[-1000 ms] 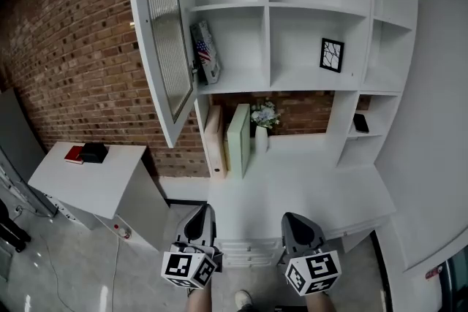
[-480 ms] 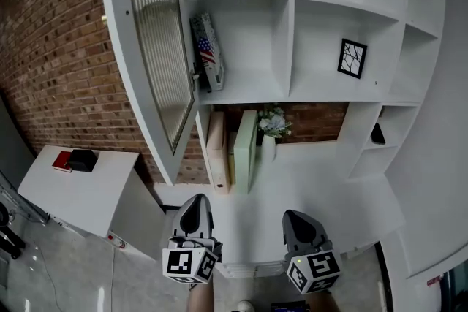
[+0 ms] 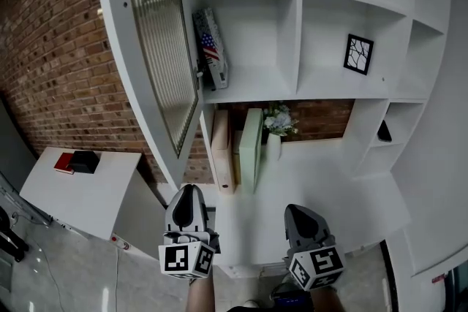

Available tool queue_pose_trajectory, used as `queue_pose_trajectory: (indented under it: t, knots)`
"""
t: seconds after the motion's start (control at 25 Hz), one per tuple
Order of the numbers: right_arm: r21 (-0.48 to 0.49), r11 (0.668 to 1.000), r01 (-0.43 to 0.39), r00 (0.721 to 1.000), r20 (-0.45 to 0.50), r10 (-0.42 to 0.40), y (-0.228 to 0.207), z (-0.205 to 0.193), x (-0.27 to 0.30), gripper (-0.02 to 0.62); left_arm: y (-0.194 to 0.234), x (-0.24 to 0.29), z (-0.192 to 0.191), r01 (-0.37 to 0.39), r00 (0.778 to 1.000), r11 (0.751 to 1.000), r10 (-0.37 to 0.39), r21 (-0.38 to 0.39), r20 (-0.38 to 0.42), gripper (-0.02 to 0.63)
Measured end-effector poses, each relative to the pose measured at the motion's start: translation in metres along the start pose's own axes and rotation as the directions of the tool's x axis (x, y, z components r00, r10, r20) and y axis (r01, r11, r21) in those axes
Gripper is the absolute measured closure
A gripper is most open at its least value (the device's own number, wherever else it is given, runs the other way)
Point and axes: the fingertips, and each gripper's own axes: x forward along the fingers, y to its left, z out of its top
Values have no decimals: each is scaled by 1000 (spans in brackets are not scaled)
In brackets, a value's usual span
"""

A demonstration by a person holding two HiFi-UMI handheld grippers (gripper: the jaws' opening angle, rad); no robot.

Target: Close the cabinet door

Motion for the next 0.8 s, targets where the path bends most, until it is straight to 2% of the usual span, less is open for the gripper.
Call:
queue_pose_trajectory:
  t: [0.24, 0.52, 0.8]
  knots:
    - [-13, 999, -33, 999, 12, 33, 4, 0, 9, 591, 8, 5, 9, -34, 999, 999, 33, 28, 28, 583]
    - [-11, 999, -48, 998, 32, 49, -6, 5, 17, 590, 15, 13, 20, -78, 994, 995, 74, 60, 78, 521]
    - [-1, 998, -61, 998, 24, 61, -7, 2, 22, 589, 11, 17, 40, -37, 989, 996, 25, 77, 148, 517]
